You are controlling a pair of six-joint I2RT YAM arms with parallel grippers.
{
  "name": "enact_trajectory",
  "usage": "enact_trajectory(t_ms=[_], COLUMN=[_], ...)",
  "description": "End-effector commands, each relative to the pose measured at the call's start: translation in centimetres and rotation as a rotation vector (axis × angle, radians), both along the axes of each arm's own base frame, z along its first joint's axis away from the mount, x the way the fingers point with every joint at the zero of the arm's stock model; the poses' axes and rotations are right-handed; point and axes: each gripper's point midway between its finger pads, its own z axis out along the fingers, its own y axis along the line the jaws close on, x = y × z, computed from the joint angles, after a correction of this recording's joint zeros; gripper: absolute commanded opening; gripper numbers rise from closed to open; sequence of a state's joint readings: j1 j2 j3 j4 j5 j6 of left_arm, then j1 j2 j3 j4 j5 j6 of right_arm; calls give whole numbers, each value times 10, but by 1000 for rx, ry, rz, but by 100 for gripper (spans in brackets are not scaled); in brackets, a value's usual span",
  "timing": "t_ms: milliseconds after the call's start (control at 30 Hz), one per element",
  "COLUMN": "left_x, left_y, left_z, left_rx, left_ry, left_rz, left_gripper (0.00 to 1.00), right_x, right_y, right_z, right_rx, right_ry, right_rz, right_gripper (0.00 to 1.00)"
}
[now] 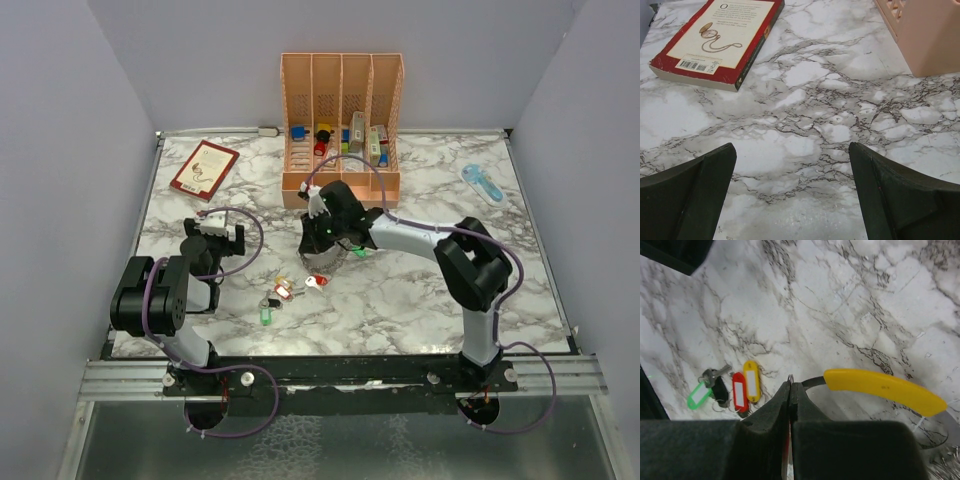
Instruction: Put the keys on the keyring
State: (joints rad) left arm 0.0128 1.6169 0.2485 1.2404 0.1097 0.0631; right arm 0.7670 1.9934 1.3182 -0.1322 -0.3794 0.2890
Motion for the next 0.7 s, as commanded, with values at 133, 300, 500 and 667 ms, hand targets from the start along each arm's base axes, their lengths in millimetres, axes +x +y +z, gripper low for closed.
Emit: enact_trajectory(t_ms=[133, 300, 500, 667], left_x=[4, 21, 4, -14], left_y=[10, -13, -115, -149], left_z=[53, 68, 100, 105], left_rx=[-24, -26, -150, -223], left_ry=[-88, -51, 51, 133], left_rz=[65, -71, -732, -961], left_gripper=[99, 99, 89, 86], right_x=[1, 0, -1, -11], right_y=[2, 5, -3, -5], right_z=[58, 68, 86, 109], right_rx=[73, 92, 69, 102], right_ry=[-123, -134, -177, -185], right_rz=[19, 33, 49, 83], right_gripper=[1, 1, 1, 1])
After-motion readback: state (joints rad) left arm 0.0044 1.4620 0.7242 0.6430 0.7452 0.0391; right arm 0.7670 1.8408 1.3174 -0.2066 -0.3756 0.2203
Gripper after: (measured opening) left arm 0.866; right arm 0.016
